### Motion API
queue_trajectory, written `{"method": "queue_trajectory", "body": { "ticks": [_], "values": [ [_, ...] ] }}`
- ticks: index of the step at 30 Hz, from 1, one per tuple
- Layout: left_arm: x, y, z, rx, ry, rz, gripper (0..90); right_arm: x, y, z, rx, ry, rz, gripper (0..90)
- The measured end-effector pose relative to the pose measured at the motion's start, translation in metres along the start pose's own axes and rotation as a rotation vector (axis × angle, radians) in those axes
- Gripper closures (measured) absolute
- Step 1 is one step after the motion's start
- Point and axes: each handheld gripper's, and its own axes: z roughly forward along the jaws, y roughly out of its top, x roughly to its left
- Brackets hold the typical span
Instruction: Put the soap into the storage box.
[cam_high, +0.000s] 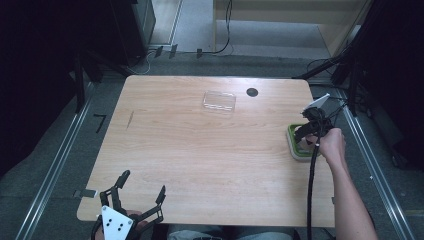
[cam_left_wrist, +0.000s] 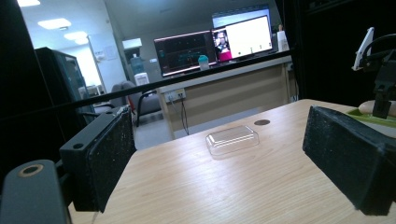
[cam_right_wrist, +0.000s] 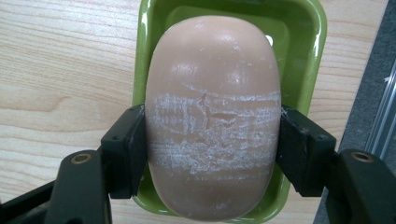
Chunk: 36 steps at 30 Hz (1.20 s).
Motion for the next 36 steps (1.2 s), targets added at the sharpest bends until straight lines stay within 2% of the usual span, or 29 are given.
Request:
{"method": "queue_trajectory", "body": {
  "ticks": [11, 16, 36],
  "values": [
    [0.000, 0.000, 0.000, 0.001, 0.001, 0.000, 9.9, 0.000, 0.002, 0.006, 0.005, -0.008, 0.008, 33.3],
    [0.000, 0.000, 0.000, 0.000, 0.000, 0.000, 9.9, 0.001, 0.002, 0.007, -0.010, -0.015, 0.018, 33.3],
    [0.000, 0.000, 0.001, 0.003, 0.002, 0.002, 9.9, 0.001, 0.004, 0.014, 0.010, -0.042, 0.046, 33.3]
  ]
}}
